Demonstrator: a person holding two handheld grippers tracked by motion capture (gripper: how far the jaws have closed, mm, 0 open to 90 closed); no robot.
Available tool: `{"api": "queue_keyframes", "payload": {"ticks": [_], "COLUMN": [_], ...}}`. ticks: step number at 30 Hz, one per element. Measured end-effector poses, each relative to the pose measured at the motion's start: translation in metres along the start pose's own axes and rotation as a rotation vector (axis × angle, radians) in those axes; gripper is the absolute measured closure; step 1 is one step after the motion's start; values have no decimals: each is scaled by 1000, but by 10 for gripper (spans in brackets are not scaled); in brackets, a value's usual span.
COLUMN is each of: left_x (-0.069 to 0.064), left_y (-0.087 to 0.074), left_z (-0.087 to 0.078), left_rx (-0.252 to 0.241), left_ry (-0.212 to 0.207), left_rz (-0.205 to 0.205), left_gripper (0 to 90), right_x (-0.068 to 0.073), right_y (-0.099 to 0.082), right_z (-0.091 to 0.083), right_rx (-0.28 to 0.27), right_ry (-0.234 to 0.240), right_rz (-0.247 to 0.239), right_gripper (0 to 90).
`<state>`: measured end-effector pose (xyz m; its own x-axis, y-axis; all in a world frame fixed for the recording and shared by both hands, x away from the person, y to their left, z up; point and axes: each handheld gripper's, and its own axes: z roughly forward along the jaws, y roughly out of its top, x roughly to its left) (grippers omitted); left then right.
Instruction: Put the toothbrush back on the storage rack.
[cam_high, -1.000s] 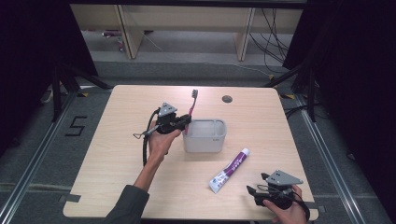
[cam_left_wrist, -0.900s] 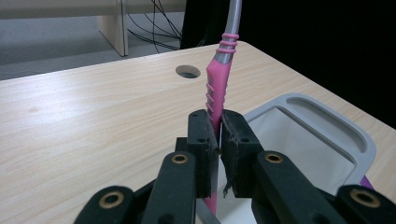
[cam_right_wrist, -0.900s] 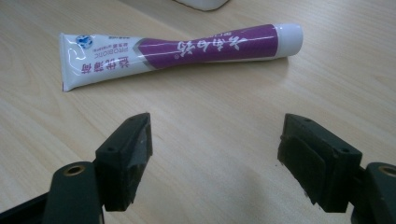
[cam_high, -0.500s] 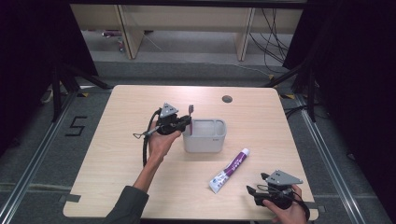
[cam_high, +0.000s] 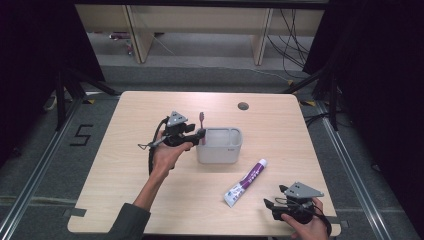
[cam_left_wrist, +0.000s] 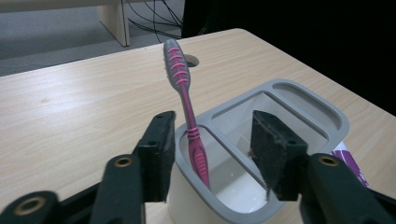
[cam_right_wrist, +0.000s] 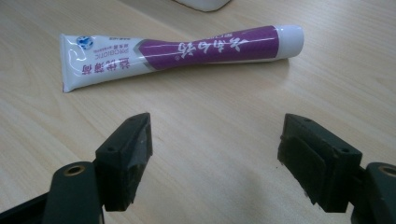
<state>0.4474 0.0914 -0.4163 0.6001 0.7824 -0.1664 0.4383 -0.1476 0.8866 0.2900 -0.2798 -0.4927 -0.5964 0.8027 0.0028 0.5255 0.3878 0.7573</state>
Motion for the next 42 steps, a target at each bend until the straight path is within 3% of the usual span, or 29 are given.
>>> {"api": "queue_keyframes", "payload": {"ticks": [8, 14, 16, 18, 25, 27, 34, 36, 41, 42], "left_x": [1, 4, 6, 11, 17, 18, 20, 21, 19, 20], "left_y": [-1, -10, -13, -19, -34, -39, -52, -57, -67, -70], "left_z": [-16, -29, -30, -35, -50, -55, -68, -73, -78, -80], "left_rx": [12, 52, 44, 63, 74, 73, 87, 106, 109, 125], "left_ry": [-2, -2, -2, 12, 4, 16, 22, 28, 19, 16], "left_rz": [-17, 12, 6, 9, 8, 6, -1, 17, 1, 14], "left_gripper": [357, 342, 340, 337, 321, 311, 276, 270, 255, 252], "right_x": [0, 0, 0, 0, -1, 0, -1, -1, -1, -1], "right_y": [0, 0, 0, -1, -1, -1, -1, -1, -1, -1], "right_z": [0, 1, 1, 1, 1, 1, 1, 1, 1, 2], "right_rx": [-3, -4, 2, 1, -1, 4, 2, 11, -5, 0], "right_ry": [-4, -11, -5, -7, -15, -16, -17, -10, -12, 1], "right_rz": [-4, -12, -3, -1, -15, 4, -8, 1, -7, 0], "right_gripper": [260, 260, 260, 260, 260, 260, 260, 260, 260, 261]}}
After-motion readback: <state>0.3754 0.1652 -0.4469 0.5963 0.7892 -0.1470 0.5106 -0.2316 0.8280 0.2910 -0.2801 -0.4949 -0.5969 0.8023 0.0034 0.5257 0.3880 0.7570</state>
